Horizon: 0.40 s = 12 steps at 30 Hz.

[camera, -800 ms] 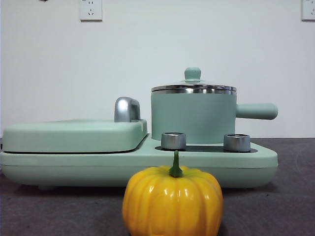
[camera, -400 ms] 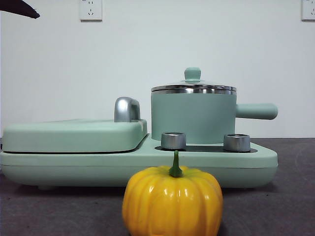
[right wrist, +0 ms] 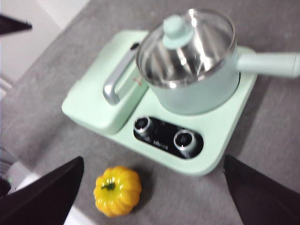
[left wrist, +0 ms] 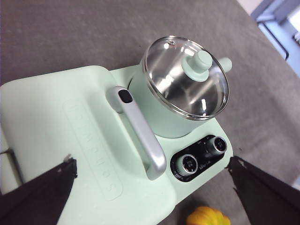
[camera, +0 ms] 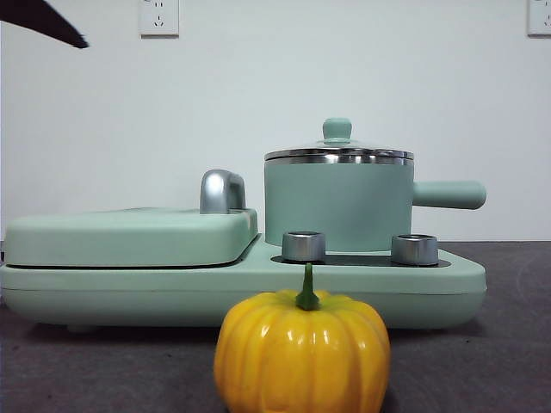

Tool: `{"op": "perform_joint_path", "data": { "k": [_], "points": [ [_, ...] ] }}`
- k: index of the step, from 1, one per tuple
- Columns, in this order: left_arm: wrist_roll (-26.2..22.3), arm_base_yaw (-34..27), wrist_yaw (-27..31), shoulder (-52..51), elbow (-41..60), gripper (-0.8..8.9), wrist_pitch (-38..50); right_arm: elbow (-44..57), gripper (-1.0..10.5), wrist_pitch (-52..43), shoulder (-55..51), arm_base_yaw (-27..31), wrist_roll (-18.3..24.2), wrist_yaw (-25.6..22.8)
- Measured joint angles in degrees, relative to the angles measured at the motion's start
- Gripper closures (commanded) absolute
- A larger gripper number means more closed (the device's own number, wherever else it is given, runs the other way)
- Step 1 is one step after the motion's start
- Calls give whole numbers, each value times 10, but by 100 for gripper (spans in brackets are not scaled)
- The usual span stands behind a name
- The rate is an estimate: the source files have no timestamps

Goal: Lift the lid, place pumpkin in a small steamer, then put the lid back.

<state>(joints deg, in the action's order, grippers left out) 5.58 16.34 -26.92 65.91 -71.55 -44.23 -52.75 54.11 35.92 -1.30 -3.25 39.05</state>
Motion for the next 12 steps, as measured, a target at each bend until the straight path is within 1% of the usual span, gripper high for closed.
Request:
{"op": "perform_joint_path", "data": {
  "k": [8, 12],
  "points": [
    [-7, 47, 1, 148, -148, 290, -59, 0, 471, 9, 12, 0, 5, 0],
    [-5, 76, 2, 220, -227, 292, -65, 0, 471, 9, 12, 0, 5, 0]
  ]
}}
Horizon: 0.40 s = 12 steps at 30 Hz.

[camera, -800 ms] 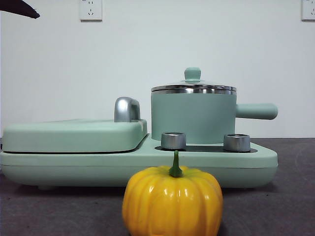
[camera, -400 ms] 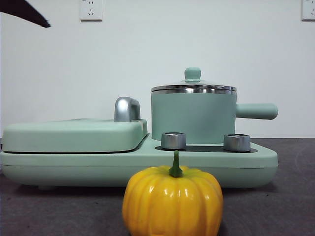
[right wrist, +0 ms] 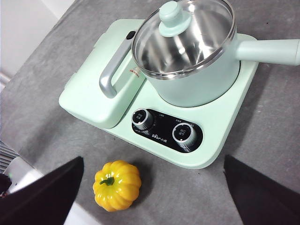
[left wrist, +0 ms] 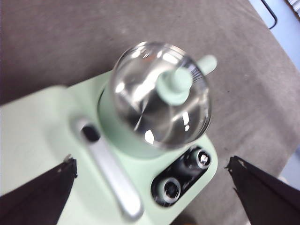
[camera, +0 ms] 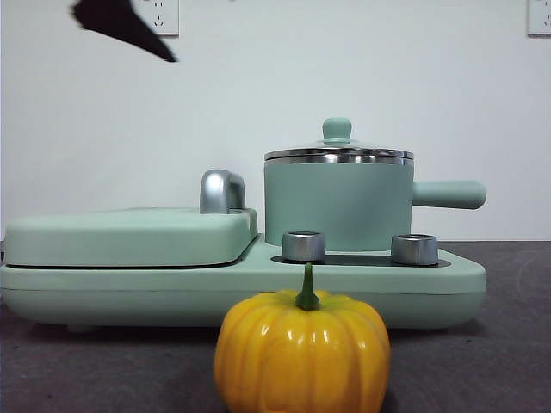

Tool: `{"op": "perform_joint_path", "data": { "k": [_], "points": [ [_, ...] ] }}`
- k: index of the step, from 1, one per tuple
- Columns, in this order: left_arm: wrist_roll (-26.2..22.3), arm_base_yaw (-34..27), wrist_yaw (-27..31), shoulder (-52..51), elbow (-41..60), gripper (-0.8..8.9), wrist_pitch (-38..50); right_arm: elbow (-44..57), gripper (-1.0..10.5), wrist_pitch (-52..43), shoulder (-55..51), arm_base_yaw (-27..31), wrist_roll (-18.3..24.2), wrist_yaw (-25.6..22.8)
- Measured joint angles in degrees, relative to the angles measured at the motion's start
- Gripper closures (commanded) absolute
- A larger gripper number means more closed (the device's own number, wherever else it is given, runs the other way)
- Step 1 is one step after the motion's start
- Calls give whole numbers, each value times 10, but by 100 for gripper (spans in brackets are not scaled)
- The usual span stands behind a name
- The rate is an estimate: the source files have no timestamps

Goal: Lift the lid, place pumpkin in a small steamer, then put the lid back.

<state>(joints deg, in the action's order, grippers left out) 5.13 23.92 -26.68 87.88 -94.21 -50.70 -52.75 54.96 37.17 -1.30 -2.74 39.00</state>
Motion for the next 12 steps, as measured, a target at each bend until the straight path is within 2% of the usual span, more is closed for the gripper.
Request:
{"op": "perform_joint_path", "data": {
  "k": [6, 12],
  "points": [
    [2, 42, 20, 103, -124, 292, -46, 0, 471, -3, 0, 0, 0, 0],
    [-11, 88, 75, 209, -268, 292, -106, 0, 471, -14, 0, 0, 0, 0]
  ]
}}
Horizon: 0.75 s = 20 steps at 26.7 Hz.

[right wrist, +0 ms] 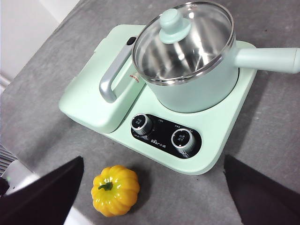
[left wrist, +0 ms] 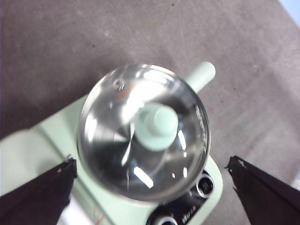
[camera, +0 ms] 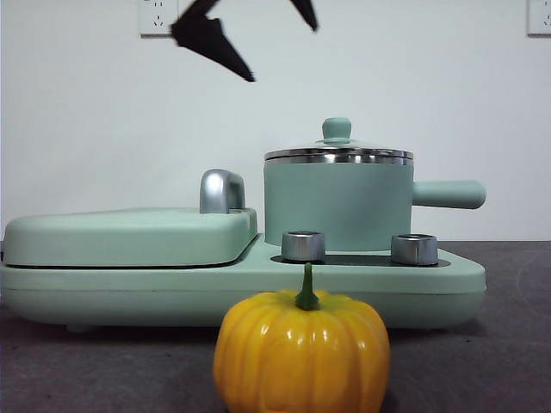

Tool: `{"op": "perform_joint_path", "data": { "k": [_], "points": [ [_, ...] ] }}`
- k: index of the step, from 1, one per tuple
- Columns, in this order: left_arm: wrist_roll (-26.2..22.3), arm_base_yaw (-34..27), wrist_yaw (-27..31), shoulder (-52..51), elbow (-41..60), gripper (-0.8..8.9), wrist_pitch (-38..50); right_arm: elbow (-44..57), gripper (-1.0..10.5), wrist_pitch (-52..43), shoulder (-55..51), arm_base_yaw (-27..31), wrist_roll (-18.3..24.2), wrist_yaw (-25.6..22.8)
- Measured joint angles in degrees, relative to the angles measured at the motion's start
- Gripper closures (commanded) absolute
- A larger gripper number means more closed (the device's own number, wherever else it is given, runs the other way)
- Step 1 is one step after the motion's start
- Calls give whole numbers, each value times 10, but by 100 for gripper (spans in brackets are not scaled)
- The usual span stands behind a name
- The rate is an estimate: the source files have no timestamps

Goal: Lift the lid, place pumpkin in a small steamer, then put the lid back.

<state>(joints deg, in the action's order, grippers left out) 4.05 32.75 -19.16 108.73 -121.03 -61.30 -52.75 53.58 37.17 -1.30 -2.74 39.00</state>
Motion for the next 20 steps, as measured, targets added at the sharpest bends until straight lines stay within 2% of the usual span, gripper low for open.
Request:
{"op": "perform_joint_path", "data": {
  "k": [4, 9, 11, 18, 20],
  "points": [
    [-8, 32, 27, 46, -63, 292, -10, 0, 471, -3, 0, 0, 0, 0],
    [-26, 70, 64, 82, -72, 295, -11, 0, 471, -3, 0, 0, 0, 0],
    [-34, 81, 84, 95, -72, 328, -13, 0, 471, -3, 0, 0, 0, 0],
    [-41, 85, 88, 121, -72, 354, -12, 0, 471, -3, 0, 0, 0, 0],
    [-44, 83, 88, 128, -72, 389, -12, 0, 471, -3, 0, 0, 0, 0]
  ]
}}
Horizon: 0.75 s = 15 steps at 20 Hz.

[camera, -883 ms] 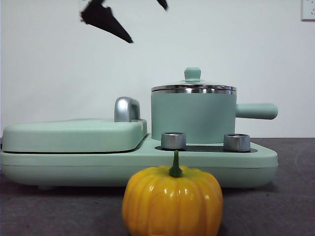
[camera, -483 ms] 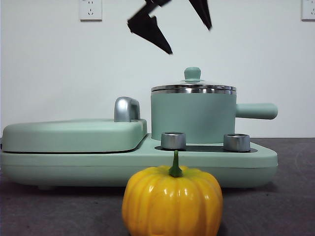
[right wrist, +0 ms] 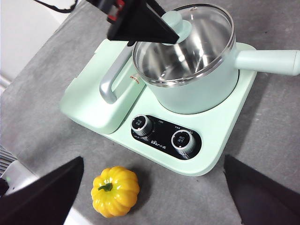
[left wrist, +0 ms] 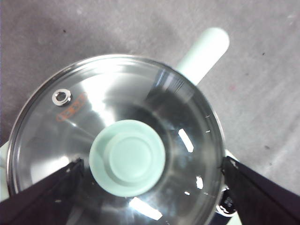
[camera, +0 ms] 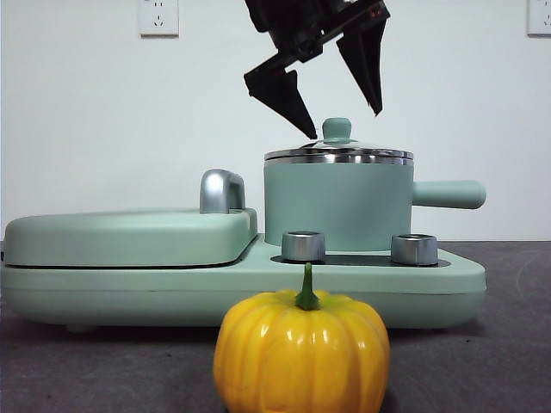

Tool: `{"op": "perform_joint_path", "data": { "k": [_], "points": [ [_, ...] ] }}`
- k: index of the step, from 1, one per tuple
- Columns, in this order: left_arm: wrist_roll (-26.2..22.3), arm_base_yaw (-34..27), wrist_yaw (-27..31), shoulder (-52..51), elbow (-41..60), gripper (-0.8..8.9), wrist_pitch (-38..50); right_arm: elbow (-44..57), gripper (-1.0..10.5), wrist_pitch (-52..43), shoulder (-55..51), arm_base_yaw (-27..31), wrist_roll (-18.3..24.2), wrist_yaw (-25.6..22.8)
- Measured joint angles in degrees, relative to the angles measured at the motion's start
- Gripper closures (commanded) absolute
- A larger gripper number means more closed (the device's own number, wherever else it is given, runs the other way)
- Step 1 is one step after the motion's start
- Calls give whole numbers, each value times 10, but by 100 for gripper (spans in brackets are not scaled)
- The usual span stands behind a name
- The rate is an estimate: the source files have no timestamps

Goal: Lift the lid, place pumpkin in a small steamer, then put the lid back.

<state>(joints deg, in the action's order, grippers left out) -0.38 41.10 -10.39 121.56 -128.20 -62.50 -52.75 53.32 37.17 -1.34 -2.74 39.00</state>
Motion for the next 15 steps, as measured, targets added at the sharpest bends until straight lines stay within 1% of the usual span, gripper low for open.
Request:
{"op": "perform_joint_path", "data": {
  "k": [1, 4, 5, 7, 10, 11, 12, 15],
  "points": [
    [-1, -1, 1, 3, 0, 415, 0, 0, 471, 0, 0, 0, 0, 0],
    [-5, -3, 2, 9, 0, 419, 0, 0, 471, 0, 0, 0, 0, 0],
    [-8, -3, 2, 11, 0, 435, 2, 0, 471, 0, 0, 0, 0, 0],
    [-16, -3, 7, 12, 0, 534, 8, 0, 471, 0, 0, 0, 0, 0],
    [-21, -5, 16, 12, 0, 559, 11, 0, 471, 0, 0, 0, 0, 0],
    [-25, -5, 16, 12, 0, 605, 11, 0, 471, 0, 0, 0, 0, 0],
    [-28, -6, 17, 12, 0, 630, 12, 0, 471, 0, 0, 0, 0, 0],
    [-34, -7, 15, 12, 0, 634, 14, 0, 471, 0, 0, 0, 0, 0]
  ]
}}
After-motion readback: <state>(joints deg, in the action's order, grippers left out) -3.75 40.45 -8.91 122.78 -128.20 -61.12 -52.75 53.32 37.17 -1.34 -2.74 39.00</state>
